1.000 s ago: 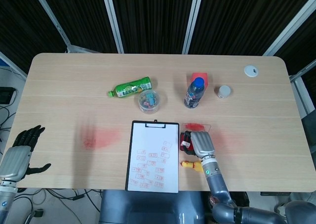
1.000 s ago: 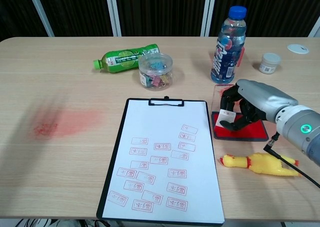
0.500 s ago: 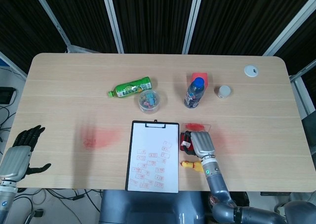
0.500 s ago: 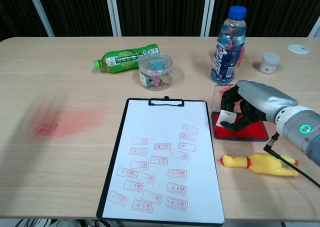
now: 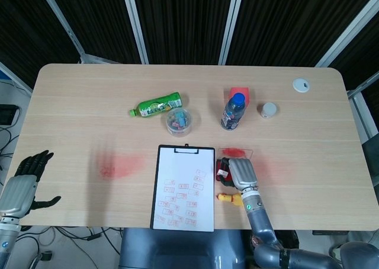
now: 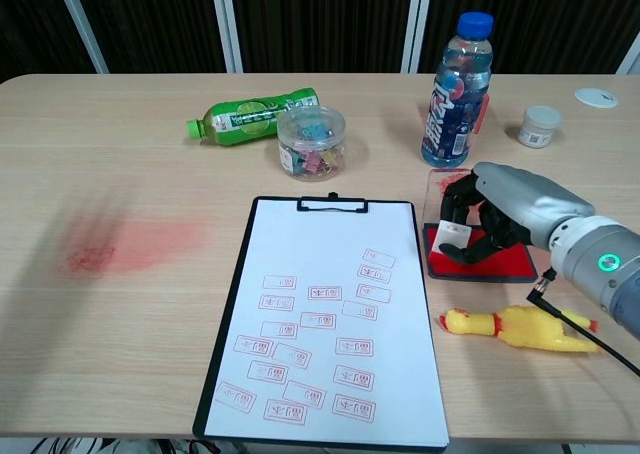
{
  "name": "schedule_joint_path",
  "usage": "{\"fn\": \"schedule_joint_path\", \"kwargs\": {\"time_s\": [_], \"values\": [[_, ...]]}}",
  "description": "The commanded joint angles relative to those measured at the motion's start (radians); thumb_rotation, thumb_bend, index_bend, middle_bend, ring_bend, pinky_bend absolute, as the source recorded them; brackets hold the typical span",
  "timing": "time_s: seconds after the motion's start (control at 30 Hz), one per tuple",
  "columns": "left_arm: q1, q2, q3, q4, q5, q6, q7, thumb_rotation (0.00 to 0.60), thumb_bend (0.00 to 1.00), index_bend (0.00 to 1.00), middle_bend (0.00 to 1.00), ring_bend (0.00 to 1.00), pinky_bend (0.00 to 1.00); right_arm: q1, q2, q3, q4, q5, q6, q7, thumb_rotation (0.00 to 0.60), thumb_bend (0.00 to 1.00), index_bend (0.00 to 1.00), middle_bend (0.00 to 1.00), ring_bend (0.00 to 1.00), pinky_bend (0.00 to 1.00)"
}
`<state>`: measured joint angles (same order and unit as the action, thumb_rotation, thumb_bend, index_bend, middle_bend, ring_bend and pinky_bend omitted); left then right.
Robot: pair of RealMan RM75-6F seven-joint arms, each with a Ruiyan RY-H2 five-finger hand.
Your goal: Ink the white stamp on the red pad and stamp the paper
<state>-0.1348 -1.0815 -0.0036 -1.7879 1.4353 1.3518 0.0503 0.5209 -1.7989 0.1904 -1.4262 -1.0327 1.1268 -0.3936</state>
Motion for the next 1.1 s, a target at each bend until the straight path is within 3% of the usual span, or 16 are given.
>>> {"fn": "schedule_joint_path", "kwargs": {"time_s": [0.03,0.63,1.1], "values": [[0.0,0.0,0.001,0.0,0.0,0.0,0.001,0.6,0.01,0.0,0.0,0.0,0.0,-0.001,0.004,0.003,-0.009,-0.006,0.006,0.001,0.6,1.0,0.86,0.71,0.77,0.89],[0.0,0.002,-0.001,-0.008,-0.008,-0.004,-0.009,0.6,0.01,0.0,0.0,0.0,0.0,0.027,0.053,0.033,-0.177,-0.03,0.046,-0.077,0.6,1.0,0.86,0.71,0.77,0.89],[-0.005,0.01,-0.004,-0.014,-0.017,-0.017,-0.032,0.6,0.01,0.0,0.0,0.0,0.0,0.093,-0.067,0.048,-0.177,0.02,0.048,-0.179,0.6,1.0,0.86,0.71,0.77,0.89]]}}
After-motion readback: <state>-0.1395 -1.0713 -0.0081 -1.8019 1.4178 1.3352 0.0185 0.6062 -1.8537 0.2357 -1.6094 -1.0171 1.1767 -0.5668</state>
